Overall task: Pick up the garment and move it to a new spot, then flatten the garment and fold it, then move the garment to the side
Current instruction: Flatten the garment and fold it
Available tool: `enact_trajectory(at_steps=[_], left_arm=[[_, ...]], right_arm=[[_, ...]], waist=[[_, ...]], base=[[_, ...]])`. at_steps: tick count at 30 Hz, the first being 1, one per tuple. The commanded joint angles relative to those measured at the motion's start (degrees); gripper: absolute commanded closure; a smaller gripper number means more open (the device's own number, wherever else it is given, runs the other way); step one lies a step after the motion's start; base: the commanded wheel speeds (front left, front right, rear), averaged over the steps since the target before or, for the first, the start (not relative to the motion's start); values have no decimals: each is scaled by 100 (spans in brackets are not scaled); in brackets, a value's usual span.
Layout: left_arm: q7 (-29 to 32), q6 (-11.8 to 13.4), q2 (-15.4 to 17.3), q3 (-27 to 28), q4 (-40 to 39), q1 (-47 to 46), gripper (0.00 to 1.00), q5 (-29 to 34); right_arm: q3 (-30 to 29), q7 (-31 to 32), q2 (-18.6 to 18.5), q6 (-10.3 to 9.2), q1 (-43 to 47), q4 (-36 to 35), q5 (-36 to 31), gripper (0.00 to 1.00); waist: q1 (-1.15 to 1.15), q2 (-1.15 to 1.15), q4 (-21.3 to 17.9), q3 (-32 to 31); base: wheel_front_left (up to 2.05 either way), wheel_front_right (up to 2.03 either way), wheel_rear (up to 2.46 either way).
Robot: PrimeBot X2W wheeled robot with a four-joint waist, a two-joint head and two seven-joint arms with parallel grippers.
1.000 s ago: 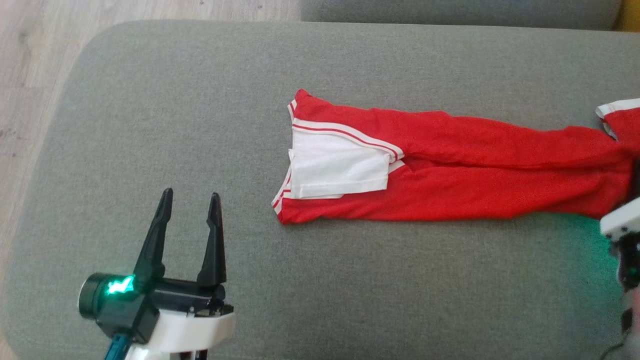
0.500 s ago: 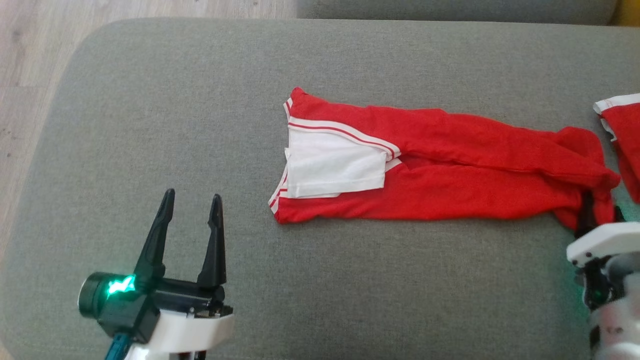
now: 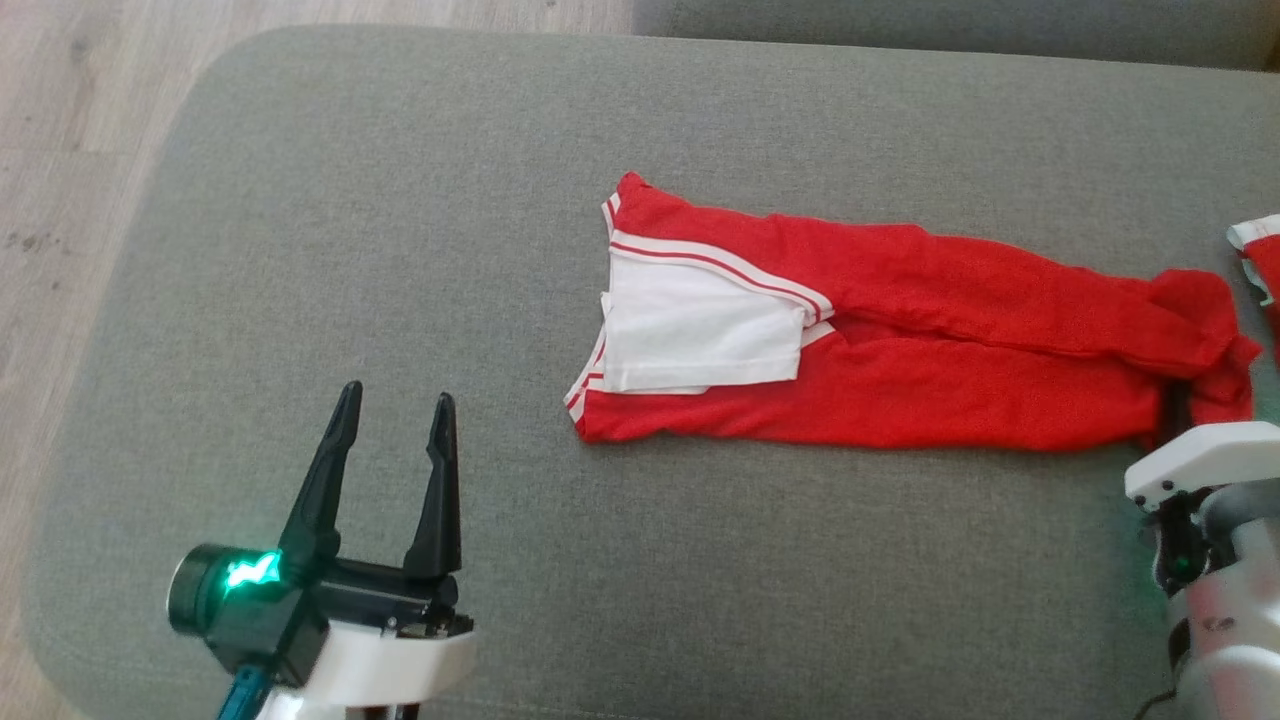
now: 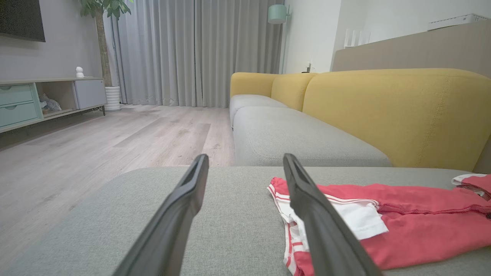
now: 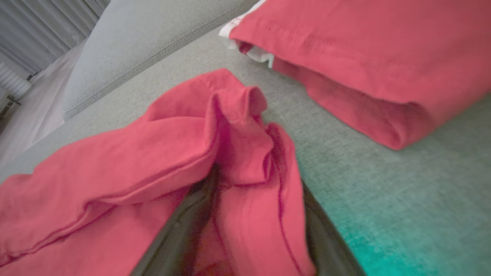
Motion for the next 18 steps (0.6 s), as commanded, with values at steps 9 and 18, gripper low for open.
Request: enact_trajectory(at_steps=[9,18], left_arm=[[-28,-48,-29,126,-177,-151,0,115],[-28,-45,-33,138,-169,-81,0,170]], right_arm=[[500,-647,-85,20,-116,62,44,100],[1232,-872,-1,20,-135,-823,527,100]], waist=[[0,0,-27,-61],[0,0,-144,-275]], base=[[0,0,0],[0,0,0]])
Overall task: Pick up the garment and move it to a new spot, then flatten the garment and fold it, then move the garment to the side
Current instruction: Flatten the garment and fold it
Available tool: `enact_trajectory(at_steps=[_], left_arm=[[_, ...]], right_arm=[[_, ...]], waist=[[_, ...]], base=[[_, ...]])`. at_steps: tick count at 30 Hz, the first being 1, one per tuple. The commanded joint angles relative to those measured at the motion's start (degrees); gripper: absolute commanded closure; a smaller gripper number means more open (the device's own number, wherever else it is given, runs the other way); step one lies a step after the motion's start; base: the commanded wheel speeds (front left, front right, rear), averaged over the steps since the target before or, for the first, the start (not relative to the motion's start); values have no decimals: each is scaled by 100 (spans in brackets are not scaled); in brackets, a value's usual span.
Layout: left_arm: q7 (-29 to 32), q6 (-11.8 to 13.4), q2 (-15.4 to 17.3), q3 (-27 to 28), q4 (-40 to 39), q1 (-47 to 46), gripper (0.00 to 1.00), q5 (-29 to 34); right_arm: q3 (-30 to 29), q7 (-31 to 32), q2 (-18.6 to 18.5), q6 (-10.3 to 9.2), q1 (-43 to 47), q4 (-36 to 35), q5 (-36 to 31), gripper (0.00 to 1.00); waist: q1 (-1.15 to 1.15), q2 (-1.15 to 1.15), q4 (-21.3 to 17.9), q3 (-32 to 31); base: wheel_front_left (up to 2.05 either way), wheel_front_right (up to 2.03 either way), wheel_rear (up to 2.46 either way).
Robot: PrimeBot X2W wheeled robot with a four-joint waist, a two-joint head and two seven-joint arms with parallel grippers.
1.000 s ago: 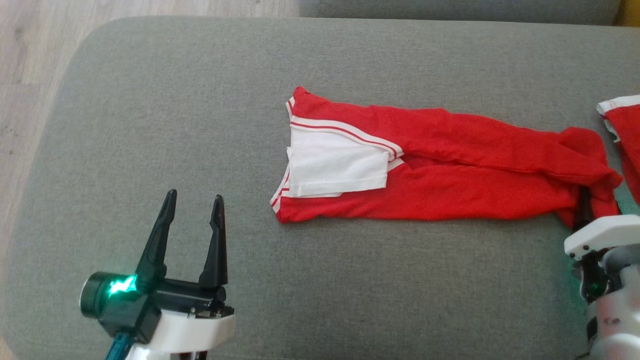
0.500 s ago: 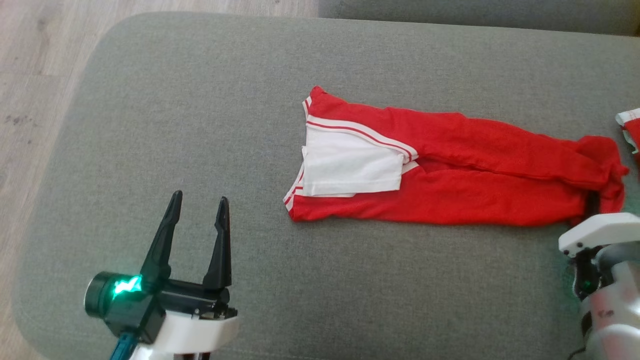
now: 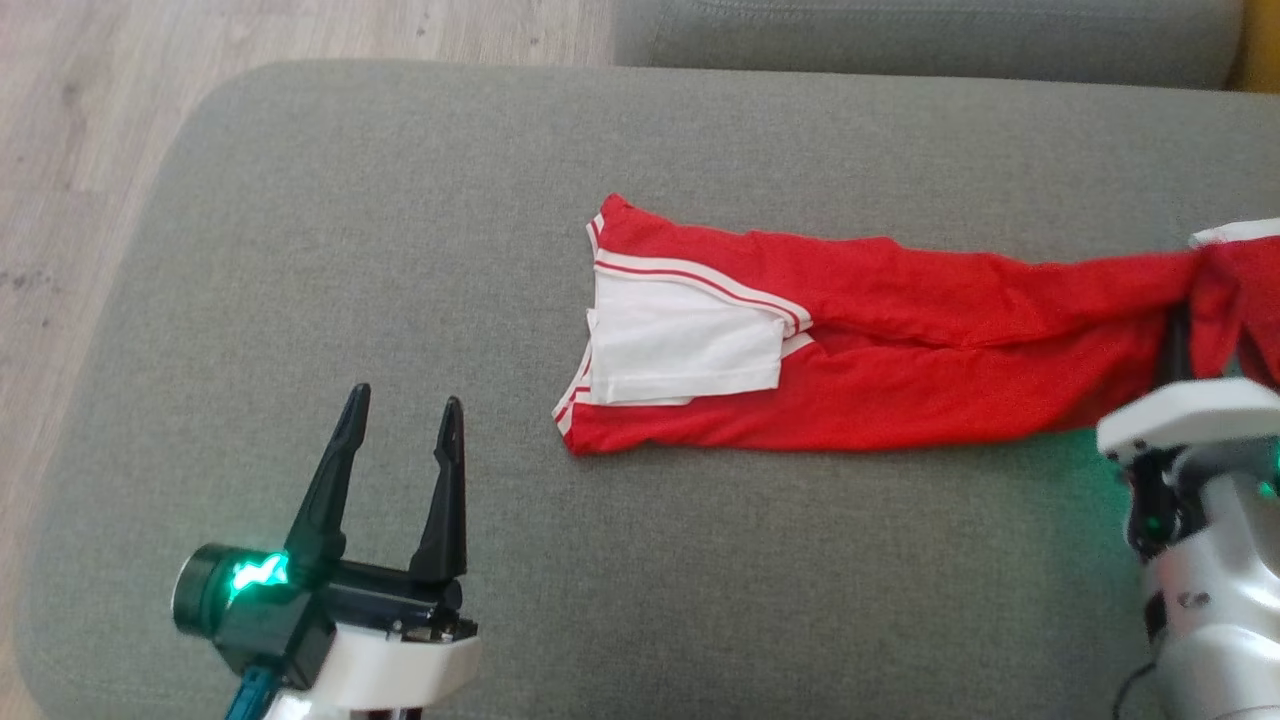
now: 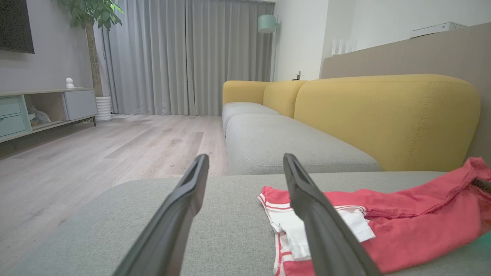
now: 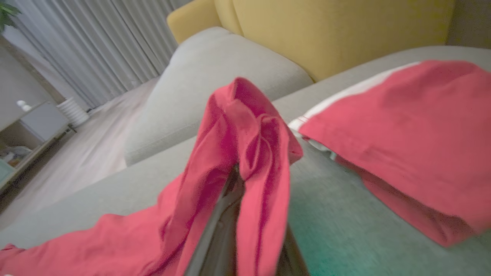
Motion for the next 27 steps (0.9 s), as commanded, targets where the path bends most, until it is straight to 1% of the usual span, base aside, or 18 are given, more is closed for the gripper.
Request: enact_trajectory(at_steps=[1,7,8,13,16,20,27], left_arm=[[-28,3,-23,159,-161,-90,0,75],[-28,11,-25,127,-118,-40,0,73],[-28,11,-25,127,-118,-40,0,73],[-28,48,-27,57,-93,1,0,40],[-28,80,-27,17,-81,0,0,10],[-28,114,-27,-33,-52,-10,0,-40],[-28,165,-28,-124,-7,-52,0,-144]], right_arm=[[346,-72,37,20,-136,-422,142,100],[1102,-78,221,20,-172,-1177,495,100],[1102,-78,221,20,-172,-1177,495,100],[1914,-28,434,20,-268,-1536,770,100],[2399,77,550,20,-350,-1656,935,100],[2942,220,649,20,-477,-1591,1155,100],[3771,581,699,20,-699,-998,1565,100]], waist=[[0,0,-16,-68],[0,0,76,-232],[0,0,76,-232],[0,0,303,-328],[0,0,506,-340],[0,0,821,-319],[0,0,1340,-211]], base=[[0,0,0],[0,0,0],[0,0,0],[0,0,0],[0,0,0],[0,0,0],[0,0,0]])
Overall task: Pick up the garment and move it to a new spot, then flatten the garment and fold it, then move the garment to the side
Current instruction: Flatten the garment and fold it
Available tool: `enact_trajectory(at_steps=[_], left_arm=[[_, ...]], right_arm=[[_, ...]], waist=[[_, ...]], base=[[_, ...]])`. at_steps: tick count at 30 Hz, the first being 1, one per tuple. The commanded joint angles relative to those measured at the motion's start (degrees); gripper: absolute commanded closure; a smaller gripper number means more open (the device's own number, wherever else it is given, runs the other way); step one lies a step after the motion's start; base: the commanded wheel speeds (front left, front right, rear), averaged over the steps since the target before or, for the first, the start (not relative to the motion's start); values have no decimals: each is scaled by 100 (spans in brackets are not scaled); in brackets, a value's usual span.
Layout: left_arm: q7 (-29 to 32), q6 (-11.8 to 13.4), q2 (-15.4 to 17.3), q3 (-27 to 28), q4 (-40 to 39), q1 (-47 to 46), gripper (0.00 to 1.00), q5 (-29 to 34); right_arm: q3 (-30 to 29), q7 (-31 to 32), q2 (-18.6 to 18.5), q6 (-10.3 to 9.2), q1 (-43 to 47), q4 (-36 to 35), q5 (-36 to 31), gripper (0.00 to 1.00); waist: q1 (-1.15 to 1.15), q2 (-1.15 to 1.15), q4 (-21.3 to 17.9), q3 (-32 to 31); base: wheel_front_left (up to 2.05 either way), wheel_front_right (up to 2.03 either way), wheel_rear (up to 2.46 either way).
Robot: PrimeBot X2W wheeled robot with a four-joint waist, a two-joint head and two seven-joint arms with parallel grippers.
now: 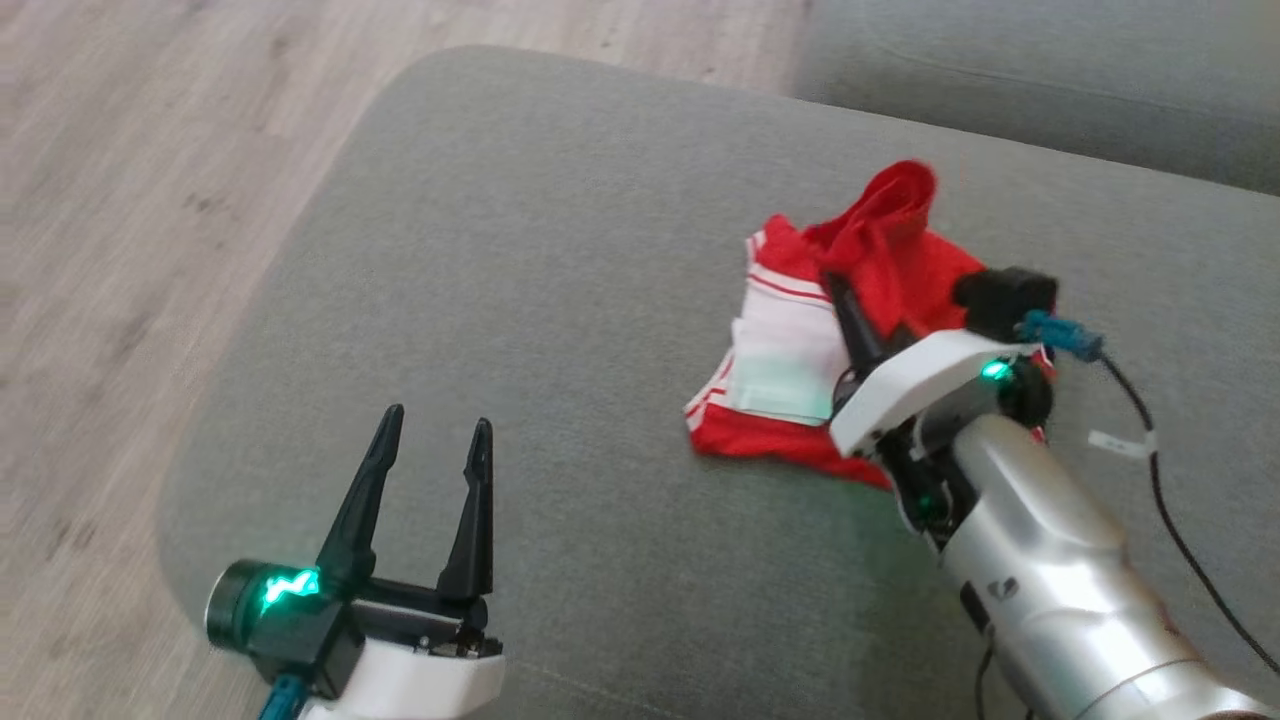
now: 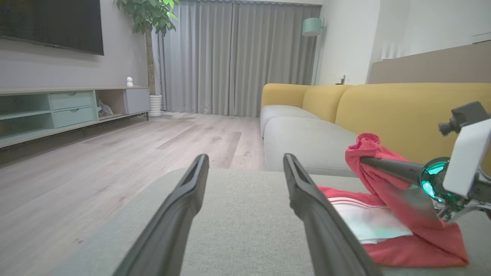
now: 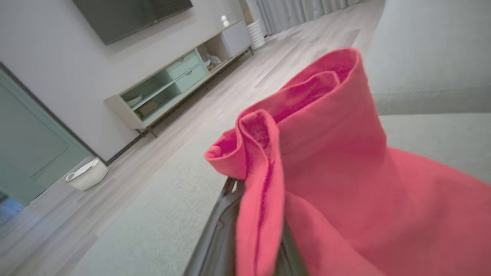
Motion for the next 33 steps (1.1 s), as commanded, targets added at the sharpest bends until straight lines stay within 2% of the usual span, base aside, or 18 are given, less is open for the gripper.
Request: enact_trajectory(at_steps=[1,2,3,4,5,12,15,18,21,24,25,28,33], left_arm=[[-29,57,-23,153,-164,-130,0,-34],[-29,64,-23,147,-159,-138,0,-50],[-29,74,-23,136,-151,-154,0,-79],[-29,86,-23,135,-143,-157,0,-94],[-29,100,-23,133,-136,-158,0,-115],[-29,194,-23,145,-114,-121,0,-168],[-29,210,-23,171,-121,-76,0,-147],[-29,213,-23,218,-119,-17,0,-126],[-29,206,-23,290,-116,66,0,-96],[-29,190,-23,377,-91,157,0,-102],[-29,190,-23,377,-91,157,0,-102],[-29,181,-24,460,-46,219,0,-134],[-29,160,-24,558,130,335,0,-157]], right_arm=[[215,15,125,20,-233,-102,112,100],[355,53,125,20,-246,-47,221,100],[620,98,126,20,-269,42,426,91],[749,127,126,20,-279,91,523,19],[853,105,126,20,-295,133,601,0],[1311,-429,127,20,-377,-124,1192,0],[1232,-601,115,20,-388,-242,1183,0],[988,-666,-108,20,-242,-437,1035,0],[361,-674,-430,20,159,-898,582,0],[-390,-675,-588,20,852,-1373,53,0],[-390,-675,-588,20,852,-1373,53,0],[-1071,-676,-610,20,1573,-1833,-646,0],[-1836,-677,-388,20,2712,-2567,-1603,0]], waist=[[0,0,184,73],[0,0,230,93],[0,0,297,124],[0,0,310,129],[0,0,319,131],[0,0,118,-3],[0,0,-65,-115],[0,0,-260,-261],[0,0,-474,-435],[0,0,-680,-603],[0,0,-680,-603],[0,0,-889,-731],[0,0,-1175,-938]], base=[[0,0,0],[0,0,0],[0,0,0],[0,0,0],[0,0,0],[0,0,0],[0,0,0],[0,0,0],[0,0,0],[0,0,0],[0,0,0],[0,0,0],[0,0,0]])
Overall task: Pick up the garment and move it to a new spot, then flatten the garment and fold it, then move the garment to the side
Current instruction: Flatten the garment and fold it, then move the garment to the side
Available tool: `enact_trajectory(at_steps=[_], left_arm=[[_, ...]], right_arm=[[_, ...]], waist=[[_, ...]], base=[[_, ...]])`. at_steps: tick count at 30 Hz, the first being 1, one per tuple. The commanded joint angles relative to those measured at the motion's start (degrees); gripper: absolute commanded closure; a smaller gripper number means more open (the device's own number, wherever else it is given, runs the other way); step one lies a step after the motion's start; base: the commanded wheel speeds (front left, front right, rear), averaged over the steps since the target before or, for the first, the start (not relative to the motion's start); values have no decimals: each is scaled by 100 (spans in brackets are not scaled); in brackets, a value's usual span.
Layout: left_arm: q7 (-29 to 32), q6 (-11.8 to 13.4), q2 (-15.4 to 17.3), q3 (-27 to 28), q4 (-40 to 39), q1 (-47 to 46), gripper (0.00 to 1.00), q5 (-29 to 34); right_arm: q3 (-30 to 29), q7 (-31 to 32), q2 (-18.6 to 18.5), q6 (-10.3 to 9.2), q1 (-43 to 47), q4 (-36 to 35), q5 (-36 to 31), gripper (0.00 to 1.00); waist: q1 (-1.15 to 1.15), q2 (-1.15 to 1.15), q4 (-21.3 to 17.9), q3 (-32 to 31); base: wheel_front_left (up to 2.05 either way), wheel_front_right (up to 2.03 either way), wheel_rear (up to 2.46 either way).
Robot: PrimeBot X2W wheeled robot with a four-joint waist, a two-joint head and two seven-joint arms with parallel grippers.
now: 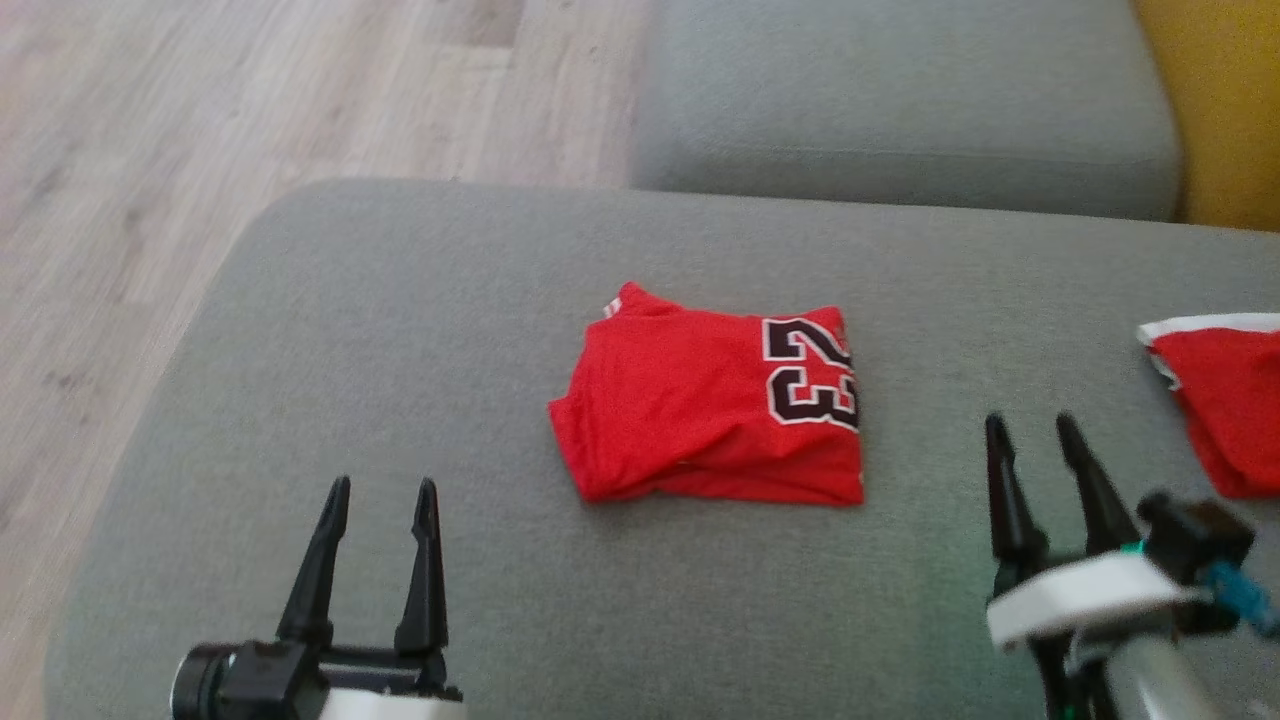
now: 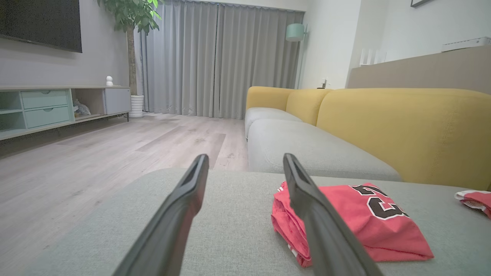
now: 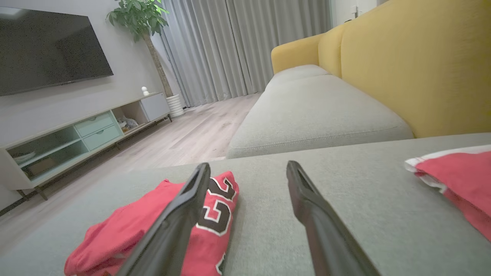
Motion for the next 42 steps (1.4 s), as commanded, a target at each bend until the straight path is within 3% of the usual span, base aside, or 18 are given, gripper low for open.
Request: enact_trajectory(at_steps=[1,6,12,42], left_arm=[[-29,-32,-25,219,-106,-100,0,-9],[-29,-71,-25,319,157,50,0,29],[-29,-99,-25,344,418,165,0,18],[-29,-39,-25,409,500,148,0,16]], right_arm=[[49,-60,58,20,11,-365,-192,0],[36,-60,190,20,827,-899,-720,0],[14,-61,285,20,1252,-1051,-1018,0],[73,-61,446,20,932,-538,-1032,0]], waist=[[1,0,-201,-175],[1,0,-411,-317],[1,0,-556,-367],[1,0,-618,-48]], base=[[0,0,0],[0,0,0],[0,0,0],[0,0,0]])
